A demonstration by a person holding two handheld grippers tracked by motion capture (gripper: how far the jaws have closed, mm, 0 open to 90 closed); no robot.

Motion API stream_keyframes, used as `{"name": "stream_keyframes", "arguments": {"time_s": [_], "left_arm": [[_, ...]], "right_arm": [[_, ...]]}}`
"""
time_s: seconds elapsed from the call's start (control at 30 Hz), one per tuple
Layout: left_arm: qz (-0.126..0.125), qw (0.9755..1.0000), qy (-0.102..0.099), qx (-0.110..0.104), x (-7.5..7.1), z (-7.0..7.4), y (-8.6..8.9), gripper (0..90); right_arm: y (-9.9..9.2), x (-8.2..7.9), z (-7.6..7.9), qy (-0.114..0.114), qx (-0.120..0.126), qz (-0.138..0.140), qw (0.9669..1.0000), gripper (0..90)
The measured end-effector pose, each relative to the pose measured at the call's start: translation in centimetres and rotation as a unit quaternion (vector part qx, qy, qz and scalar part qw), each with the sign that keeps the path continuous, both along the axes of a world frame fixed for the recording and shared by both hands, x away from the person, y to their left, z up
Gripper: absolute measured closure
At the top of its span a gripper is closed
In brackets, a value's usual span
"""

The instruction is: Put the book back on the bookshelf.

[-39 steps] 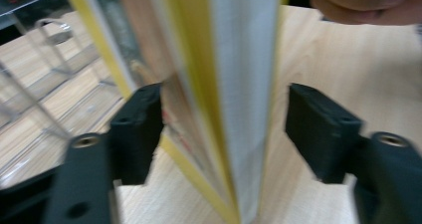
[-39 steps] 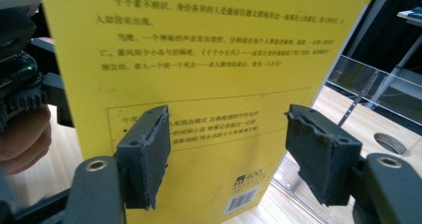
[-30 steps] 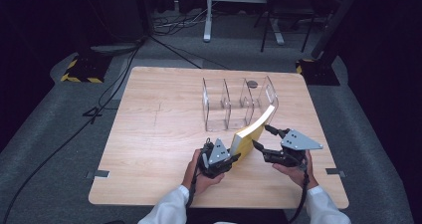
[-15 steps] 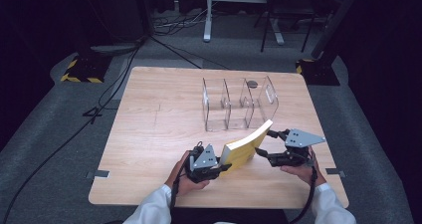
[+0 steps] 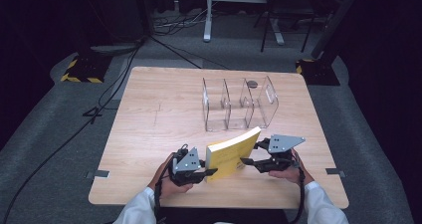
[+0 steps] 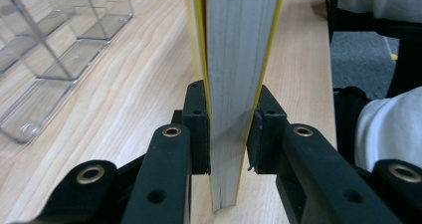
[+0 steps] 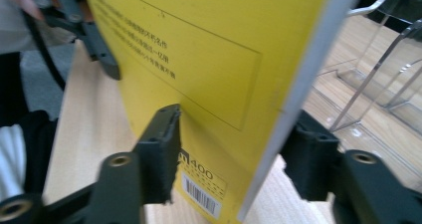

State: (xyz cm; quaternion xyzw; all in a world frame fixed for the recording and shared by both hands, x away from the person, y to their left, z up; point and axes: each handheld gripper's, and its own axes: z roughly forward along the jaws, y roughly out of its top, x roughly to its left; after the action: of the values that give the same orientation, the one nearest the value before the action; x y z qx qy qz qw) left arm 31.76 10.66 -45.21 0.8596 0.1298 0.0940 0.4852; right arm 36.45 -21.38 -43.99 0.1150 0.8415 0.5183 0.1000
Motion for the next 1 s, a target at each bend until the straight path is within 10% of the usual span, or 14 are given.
{"name": "stream_keyframes", "arguments": {"time_s": [0.43, 0.77, 1.0], "left_arm": [[0.042, 0.9987, -0.016, 0.022, -0.5, -0.9, 1.3, 62.3], [0.052, 0.9983, -0.02, 0.016, -0.1, -1.1, 0.8, 62.9], [0.064, 0.9972, -0.035, 0.015, 1.7, -1.2, -1.6, 61.2]], "right_arm": [[-1.4, -2.5, 0.1, -0.015, -0.003, 0.081, 0.9966, 73.0], [0.6, -2.0, 0.4, -0.022, 0.007, 0.083, 0.9963, 71.5], [-0.8, -2.3, 0.8, -0.045, -0.001, 0.034, 0.9984, 75.1]]}}
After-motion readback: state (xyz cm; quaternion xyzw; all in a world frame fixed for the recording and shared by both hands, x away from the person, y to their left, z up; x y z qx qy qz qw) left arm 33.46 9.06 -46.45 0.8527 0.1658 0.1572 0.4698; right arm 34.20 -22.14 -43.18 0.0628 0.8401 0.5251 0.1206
